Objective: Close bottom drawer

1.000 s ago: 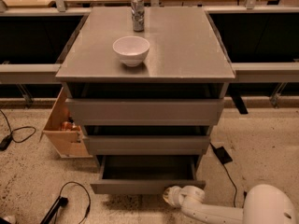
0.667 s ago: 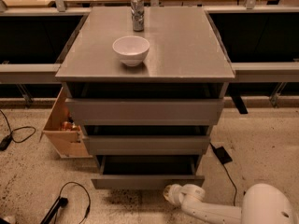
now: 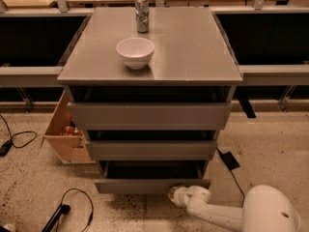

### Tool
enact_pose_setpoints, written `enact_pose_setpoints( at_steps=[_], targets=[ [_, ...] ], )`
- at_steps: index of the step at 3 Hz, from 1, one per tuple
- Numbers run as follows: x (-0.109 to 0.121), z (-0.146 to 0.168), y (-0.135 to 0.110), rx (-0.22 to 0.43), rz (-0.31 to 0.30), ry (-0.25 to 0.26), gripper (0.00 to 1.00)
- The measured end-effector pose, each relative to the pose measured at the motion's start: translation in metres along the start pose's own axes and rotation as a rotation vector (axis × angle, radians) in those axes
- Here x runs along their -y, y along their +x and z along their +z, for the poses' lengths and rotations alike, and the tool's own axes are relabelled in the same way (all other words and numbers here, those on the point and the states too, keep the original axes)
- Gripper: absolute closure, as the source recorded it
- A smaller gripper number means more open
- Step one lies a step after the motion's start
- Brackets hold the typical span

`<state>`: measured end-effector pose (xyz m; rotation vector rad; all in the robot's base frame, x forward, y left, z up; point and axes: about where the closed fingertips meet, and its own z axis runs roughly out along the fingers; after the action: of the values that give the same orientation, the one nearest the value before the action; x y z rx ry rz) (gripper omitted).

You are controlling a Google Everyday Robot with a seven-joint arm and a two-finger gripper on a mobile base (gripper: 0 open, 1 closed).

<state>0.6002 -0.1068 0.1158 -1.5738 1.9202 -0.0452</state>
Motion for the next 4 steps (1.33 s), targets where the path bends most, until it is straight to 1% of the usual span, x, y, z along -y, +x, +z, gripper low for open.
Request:
enact_pose_setpoints(
  at_steps=[4],
  targets=[
    [0.048,0.006,-0.005,-0.003,-0.045,0.049,1.0]
  ],
)
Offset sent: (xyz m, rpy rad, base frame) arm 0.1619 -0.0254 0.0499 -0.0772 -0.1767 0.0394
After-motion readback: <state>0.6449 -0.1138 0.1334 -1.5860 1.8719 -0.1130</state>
